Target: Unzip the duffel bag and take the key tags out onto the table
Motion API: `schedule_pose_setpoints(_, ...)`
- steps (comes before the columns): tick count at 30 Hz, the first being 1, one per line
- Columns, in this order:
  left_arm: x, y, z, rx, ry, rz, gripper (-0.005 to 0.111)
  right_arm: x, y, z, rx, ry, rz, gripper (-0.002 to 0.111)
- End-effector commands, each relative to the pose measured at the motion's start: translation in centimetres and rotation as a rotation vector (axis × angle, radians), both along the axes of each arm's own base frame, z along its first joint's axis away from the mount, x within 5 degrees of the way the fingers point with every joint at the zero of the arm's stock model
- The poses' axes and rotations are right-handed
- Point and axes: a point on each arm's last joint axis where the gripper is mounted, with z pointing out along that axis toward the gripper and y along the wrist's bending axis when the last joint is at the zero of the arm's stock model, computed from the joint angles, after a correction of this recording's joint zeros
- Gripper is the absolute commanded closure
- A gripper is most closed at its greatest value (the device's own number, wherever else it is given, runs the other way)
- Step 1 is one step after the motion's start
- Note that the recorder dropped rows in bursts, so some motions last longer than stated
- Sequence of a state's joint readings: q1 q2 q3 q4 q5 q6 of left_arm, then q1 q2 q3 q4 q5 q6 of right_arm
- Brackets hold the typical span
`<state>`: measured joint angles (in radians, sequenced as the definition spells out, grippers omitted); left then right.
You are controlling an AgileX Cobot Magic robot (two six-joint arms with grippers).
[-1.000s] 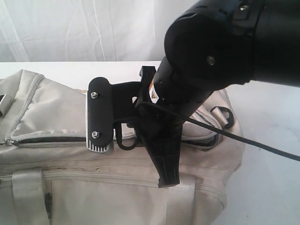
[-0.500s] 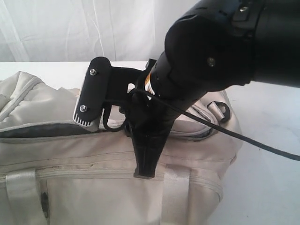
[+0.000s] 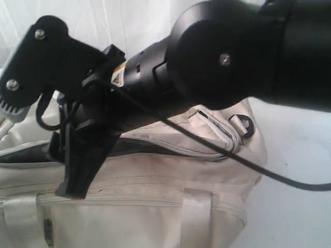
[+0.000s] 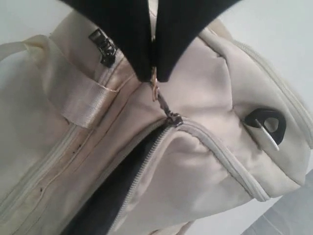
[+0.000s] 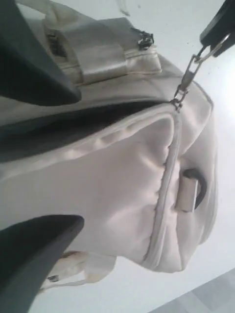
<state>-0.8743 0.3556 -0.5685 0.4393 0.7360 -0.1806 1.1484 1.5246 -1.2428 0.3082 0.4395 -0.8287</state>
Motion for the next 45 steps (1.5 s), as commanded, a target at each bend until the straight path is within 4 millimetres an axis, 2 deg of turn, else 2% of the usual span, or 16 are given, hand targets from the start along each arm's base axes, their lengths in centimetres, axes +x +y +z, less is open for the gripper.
schedule_pose_setpoints(1,0.2,0.3,0.5,0.021,-0.060,0.003,0.107,-1.1,2.8,-1.6,0.062,-0.044,0.032,0.048)
schedule_pose_setpoints(5,0.2,0.3,0.6,0.023,-0.067,0.003,0.107,-2.5,5.1,-3.6,0.075,-0.072,0.069,0.052)
schedule_pose_setpoints(10,0.7,0.3,1.2,0.031,-0.165,0.006,0.107,-2.3,6.0,-4.2,0.119,-0.093,0.051,0.097)
schedule_pose_setpoints(12,0.8,0.5,1.3,0.046,-0.181,0.015,0.107,-2.4,6.0,-4.3,0.115,-0.088,0.051,0.108)
schedule_pose_setpoints(22,2.4,0.8,0.0,0.097,-0.265,0.175,0.107,-2.6,5.5,-3.8,0.101,-0.072,0.061,0.108)
schedule_pose_setpoints(33,5.4,-0.9,0.1,0.150,-0.397,0.312,0.107,-3.6,4.6,-4.0,-0.008,-0.017,0.114,0.108)
schedule_pose_setpoints(39,6.8,-1.5,0.0,0.230,-0.444,0.384,0.107,-4.5,3.9,-3.0,-0.019,-0.011,0.145,0.108)
schedule_pose_setpoints(45,7.5,-1.2,-0.2,0.345,-0.467,0.458,0.107,-4.6,3.5,-2.0,0.002,-0.023,0.147,0.108)
